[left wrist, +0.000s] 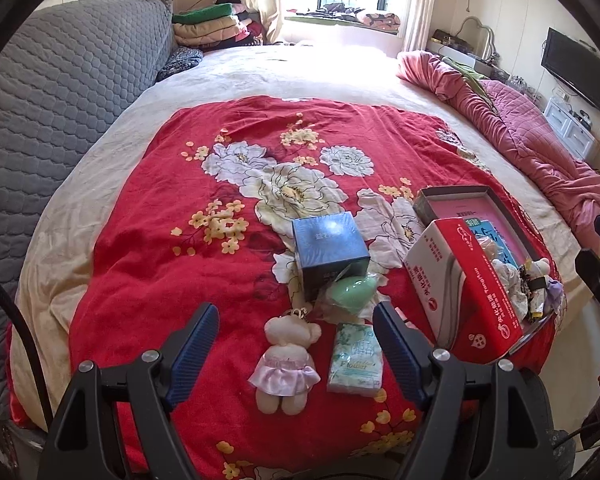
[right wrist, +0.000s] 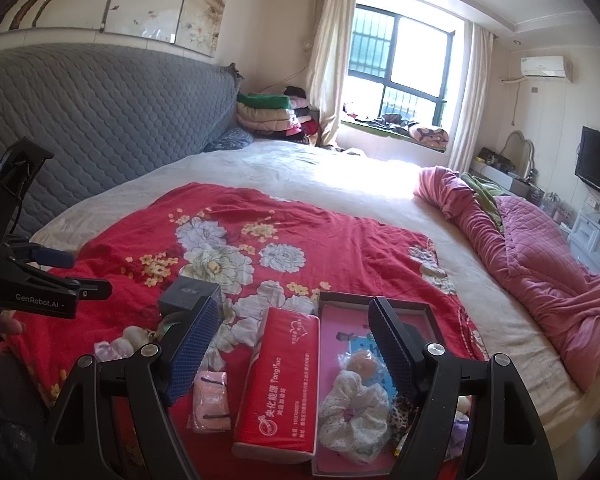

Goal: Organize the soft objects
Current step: 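Withdraw both open grippers from the tray toward the items on the bedspread, then reach the left gripper to the pink-skirted bear while the right gripper reaches the pink packet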

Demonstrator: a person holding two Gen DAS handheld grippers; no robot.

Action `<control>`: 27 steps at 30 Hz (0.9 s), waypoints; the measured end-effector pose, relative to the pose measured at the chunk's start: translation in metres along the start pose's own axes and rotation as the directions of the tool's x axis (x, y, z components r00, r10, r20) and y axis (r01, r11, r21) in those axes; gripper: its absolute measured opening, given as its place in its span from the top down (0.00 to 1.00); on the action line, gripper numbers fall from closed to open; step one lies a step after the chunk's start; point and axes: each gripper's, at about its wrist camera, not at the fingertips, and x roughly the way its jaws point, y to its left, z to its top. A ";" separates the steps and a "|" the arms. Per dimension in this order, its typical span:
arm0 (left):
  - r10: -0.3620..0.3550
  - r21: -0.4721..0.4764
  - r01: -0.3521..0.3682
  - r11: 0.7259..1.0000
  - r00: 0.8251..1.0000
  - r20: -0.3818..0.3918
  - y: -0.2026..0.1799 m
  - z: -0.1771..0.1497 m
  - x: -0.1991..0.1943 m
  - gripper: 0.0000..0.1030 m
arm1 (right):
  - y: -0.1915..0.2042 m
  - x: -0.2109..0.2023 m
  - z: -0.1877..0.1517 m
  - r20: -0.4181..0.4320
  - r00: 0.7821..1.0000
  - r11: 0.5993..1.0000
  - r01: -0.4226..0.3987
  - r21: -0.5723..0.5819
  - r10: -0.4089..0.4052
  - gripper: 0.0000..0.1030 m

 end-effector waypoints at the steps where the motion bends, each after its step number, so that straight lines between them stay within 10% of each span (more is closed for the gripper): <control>1: 0.001 -0.003 -0.001 1.000 1.000 -0.003 0.002 -0.002 0.002 0.24 | 0.004 0.002 0.000 -0.003 1.000 1.000 -0.007 -0.011 0.007 0.24; 27: -0.025 -0.043 0.019 0.999 0.988 -0.150 0.035 -0.047 0.074 0.24 | 0.113 0.095 -0.066 -0.356 0.934 0.916 -0.174 -0.362 0.037 0.24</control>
